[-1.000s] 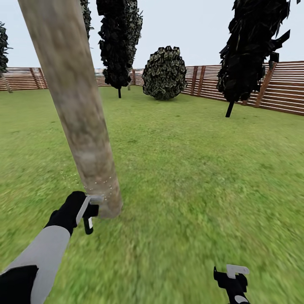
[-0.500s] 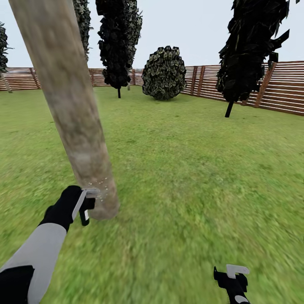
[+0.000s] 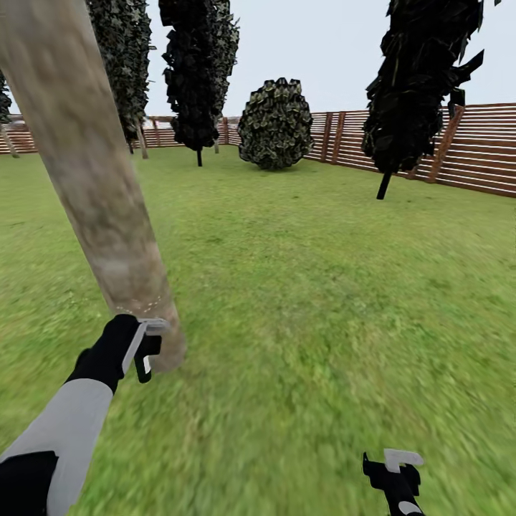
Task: In the garden, pick up the pesticide atomizer on the floor and spray pesticide onto both trees until each tree trunk is fully covered.
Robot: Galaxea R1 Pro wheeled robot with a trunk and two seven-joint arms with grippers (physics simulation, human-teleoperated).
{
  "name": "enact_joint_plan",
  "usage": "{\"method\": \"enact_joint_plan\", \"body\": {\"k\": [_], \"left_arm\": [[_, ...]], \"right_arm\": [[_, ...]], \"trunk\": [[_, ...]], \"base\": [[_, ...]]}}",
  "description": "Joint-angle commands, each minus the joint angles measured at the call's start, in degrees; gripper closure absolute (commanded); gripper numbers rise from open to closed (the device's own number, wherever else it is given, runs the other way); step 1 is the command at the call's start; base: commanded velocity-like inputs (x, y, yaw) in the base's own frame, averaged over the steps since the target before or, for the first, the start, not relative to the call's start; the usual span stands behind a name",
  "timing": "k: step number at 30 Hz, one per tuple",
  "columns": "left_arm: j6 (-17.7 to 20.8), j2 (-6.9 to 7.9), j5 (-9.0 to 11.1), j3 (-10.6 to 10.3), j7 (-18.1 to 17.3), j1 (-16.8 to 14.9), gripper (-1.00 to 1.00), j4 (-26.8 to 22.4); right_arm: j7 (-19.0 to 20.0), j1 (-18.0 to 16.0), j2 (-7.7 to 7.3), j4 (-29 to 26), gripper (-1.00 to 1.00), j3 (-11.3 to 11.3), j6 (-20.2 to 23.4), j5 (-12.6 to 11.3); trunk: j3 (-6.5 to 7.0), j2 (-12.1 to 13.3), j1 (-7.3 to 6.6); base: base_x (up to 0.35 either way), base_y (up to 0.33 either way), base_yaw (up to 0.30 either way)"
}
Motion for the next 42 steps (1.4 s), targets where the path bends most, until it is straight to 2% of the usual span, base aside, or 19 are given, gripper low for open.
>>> {"method": "enact_joint_plan", "body": {"k": [1,19,33,37,39,42], "left_arm": [[0.24,0.01,-0.56,0.1,-0.15,-0.03,1.0,-0.02],[0.14,0.06,-0.73,0.24,0.22,-0.03,1.0,0.09],[0.07,0.14,-0.92,0.04,0.29,0.02,1.0,0.18],[-0.02,0.59,-0.91,0.09,0.32,0.13,1.0,0.77],[-0.03,0.71,-0.9,0.13,0.32,0.4,1.0,0.84],[-0.48,0.94,-0.9,0.46,0.47,2.68,1.0,0.88]], "right_arm": [[-0.13,-0.02,0.03,0.01,-1.0,0.49,-0.09,-0.46],[-0.07,-0.02,0.18,0.0,-1.0,0.49,-0.09,-0.52],[-0.07,-0.02,0.08,-0.01,-1.0,0.49,-0.09,-0.51],[-0.07,-0.02,0.17,-0.01,-1.0,0.49,-0.09,-0.52],[-0.07,-0.02,0.17,-0.01,-1.0,0.49,-0.09,-0.52],[-0.07,-0.02,0.17,0.0,-1.0,0.49,-0.09,-0.51]], "trunk": [[-0.05,-0.02,-0.01],[-0.05,-0.02,-0.01],[-0.05,-0.02,-0.01],[-0.05,-0.02,-0.01],[-0.05,-0.02,-0.01],[-0.05,-0.02,-0.01]], "base": [[0.0,-0.279,0.005],[0.091,-0.274,0.242],[0.178,-0.246,0.014],[0.181,-0.243,0.189],[0.182,-0.243,0.268],[0.183,-0.243,0.275]]}}
